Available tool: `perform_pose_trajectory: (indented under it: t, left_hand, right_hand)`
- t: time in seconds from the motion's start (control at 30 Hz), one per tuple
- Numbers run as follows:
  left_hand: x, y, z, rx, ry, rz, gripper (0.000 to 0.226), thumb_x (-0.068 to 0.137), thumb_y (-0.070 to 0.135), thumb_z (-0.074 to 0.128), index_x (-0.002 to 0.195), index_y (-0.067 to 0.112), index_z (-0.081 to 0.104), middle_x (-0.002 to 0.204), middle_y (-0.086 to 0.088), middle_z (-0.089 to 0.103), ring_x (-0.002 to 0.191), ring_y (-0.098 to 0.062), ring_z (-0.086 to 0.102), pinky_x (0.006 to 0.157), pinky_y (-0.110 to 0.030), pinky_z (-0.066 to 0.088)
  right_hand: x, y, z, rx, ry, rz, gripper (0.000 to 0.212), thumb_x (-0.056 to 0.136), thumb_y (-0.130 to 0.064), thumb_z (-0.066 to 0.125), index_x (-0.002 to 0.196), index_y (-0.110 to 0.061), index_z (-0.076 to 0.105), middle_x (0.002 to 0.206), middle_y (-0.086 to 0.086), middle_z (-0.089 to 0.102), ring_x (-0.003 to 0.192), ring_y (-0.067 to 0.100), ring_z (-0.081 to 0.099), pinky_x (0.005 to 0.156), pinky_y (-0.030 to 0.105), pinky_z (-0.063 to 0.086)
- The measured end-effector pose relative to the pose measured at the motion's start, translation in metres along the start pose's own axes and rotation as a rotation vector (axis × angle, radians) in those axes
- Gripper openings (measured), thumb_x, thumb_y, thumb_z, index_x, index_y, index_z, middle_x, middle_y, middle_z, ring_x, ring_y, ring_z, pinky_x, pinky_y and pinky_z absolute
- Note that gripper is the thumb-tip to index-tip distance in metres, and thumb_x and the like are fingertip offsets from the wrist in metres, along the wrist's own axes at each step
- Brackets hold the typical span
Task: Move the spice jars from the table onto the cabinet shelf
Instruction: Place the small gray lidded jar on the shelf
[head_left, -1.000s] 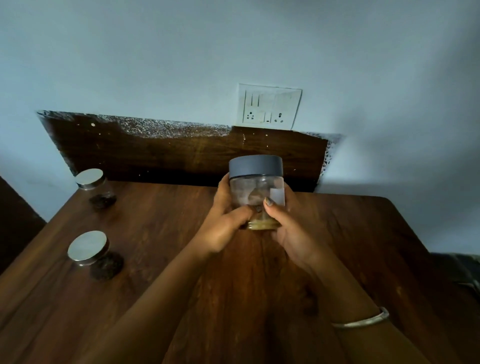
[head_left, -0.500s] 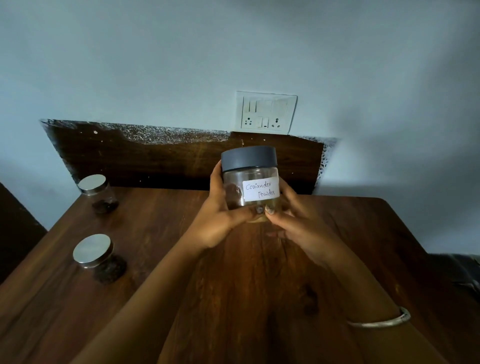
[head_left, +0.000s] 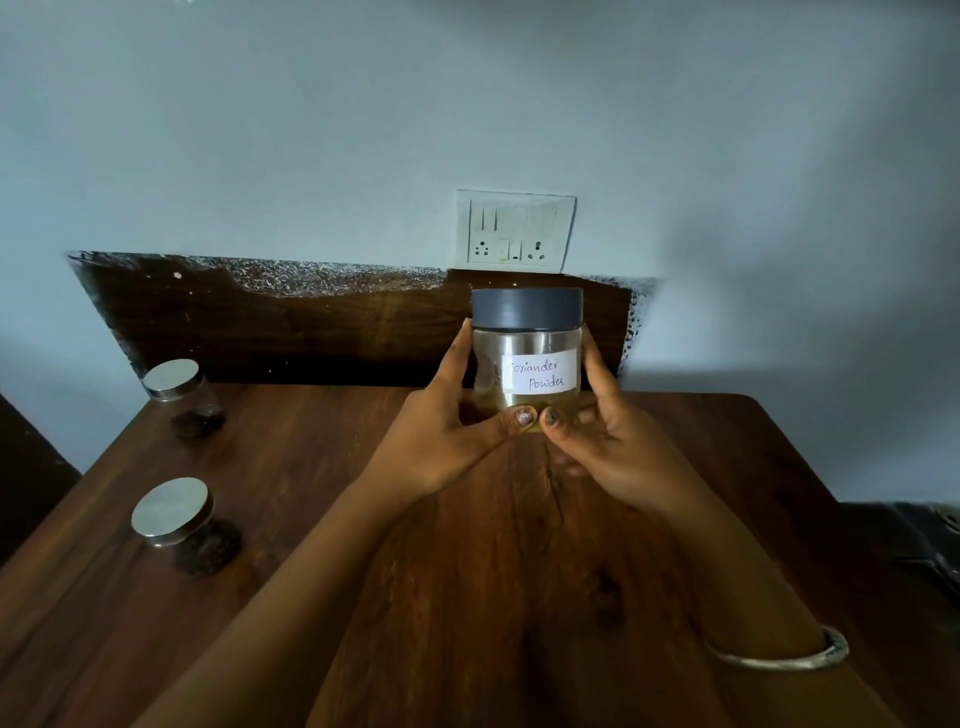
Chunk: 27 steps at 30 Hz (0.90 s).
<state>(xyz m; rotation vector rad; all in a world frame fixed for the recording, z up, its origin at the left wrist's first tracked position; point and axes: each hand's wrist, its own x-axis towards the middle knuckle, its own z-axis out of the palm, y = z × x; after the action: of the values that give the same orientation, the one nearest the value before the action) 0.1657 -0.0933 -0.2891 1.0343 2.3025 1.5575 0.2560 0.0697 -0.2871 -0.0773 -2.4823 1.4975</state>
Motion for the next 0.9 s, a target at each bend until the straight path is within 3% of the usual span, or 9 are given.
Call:
perform_pose_trajectory:
  t: [0.1,0.17,0.23,0.3,0.4,0.47,0.53,0.7,0.9]
  left_hand:
    - [0.005,0.009,0.008,0.085,0.035,0.083,0.084,0.078,0.043,0.065,0.146,0.024,0.02,0.094,0.015,0.064,0.075,0.017,0.06,0.061,0.001,0.042]
    - [0.014,0.018,0.013,0.13,0.067,0.118,0.079,0.081,0.038,0.065,0.146,0.021,0.022,0.101,0.014,0.065,0.074,0.016,0.06,0.062,0.003,0.041]
    - [0.026,0.029,0.016,0.209,0.111,0.142,0.079,0.083,0.04,0.062,0.147,0.019,0.021,0.11,0.005,0.069,0.081,0.004,0.063,0.064,0.006,0.039]
    - [0.042,0.042,0.021,0.257,0.154,0.174,0.079,0.084,0.042,0.06,0.148,0.019,0.02,0.104,-0.003,0.072,0.079,-0.006,0.066,0.061,0.003,0.039]
    - [0.068,0.068,0.031,0.269,0.166,0.258,0.079,0.085,0.044,0.057,0.149,0.019,0.017,0.096,0.001,0.071,0.064,0.002,0.058,0.056,0.0,0.04]
    - [0.09,0.086,0.037,0.288,0.188,0.316,0.079,0.086,0.046,0.055,0.149,0.022,0.015,0.107,0.0,0.067,0.076,0.002,0.058,0.064,-0.001,0.042]
    - [0.113,0.105,0.041,0.292,0.226,0.365,0.074,0.086,0.047,0.054,0.148,0.028,0.018,0.116,-0.004,0.061,0.085,-0.004,0.058,0.071,-0.013,0.047]
    - [0.17,0.161,0.055,0.231,0.341,0.483,0.062,0.087,0.04,0.057,0.142,0.033,0.028,0.128,-0.001,0.058,0.095,-0.007,0.053,0.067,-0.006,0.037]
    - [0.231,0.222,0.059,0.141,0.522,0.563,0.056,0.088,0.03,0.06,0.134,0.018,0.031,0.122,-0.003,0.063,0.1,-0.015,0.063,0.063,-0.004,0.037]
  right_hand:
    - [0.0,-0.001,-0.011,-0.051,0.059,-0.037,0.095,0.071,-0.057,0.054,0.143,-0.046,-0.006,0.12,-0.009,0.057,0.089,0.003,0.064,0.08,0.032,0.057]
    - [0.004,-0.005,-0.021,-0.072,0.091,-0.064,0.093,0.074,-0.053,0.054,0.145,-0.043,-0.005,0.133,-0.017,0.046,0.101,-0.002,0.06,0.09,0.034,0.053]
    - [0.008,-0.009,-0.033,-0.123,0.136,-0.071,0.089,0.077,-0.053,0.049,0.146,-0.041,-0.006,0.142,-0.014,0.04,0.111,0.006,0.058,0.097,0.037,0.048]
    - [0.013,-0.012,-0.047,-0.231,0.23,-0.09,0.08,0.083,-0.052,0.044,0.144,-0.044,-0.008,0.143,-0.006,0.044,0.108,0.012,0.059,0.092,0.028,0.045]
    - [0.024,-0.02,-0.074,-0.364,0.362,-0.13,0.071,0.087,-0.05,0.041,0.133,-0.054,-0.013,0.136,-0.001,0.053,0.09,0.01,0.061,0.079,0.016,0.042]
    - [0.033,-0.029,-0.097,-0.415,0.424,-0.17,0.069,0.083,-0.056,0.037,0.128,-0.058,-0.015,0.138,-0.004,0.051,0.084,-0.001,0.055,0.068,-0.002,0.035]
    - [0.043,-0.04,-0.12,-0.434,0.471,-0.217,0.07,0.079,-0.057,0.038,0.126,-0.058,-0.014,0.144,-0.007,0.043,0.089,-0.005,0.049,0.067,-0.006,0.03]
    - [0.077,-0.064,-0.179,-0.413,0.589,-0.337,0.077,0.083,-0.047,0.048,0.14,-0.046,-0.003,0.148,-0.005,0.036,0.12,0.015,0.051,0.085,0.016,0.037]
    - [0.132,-0.099,-0.246,-0.456,0.742,-0.468,0.078,0.087,-0.041,0.055,0.148,-0.032,0.006,0.143,-0.001,0.044,0.122,0.024,0.052,0.093,0.034,0.046]
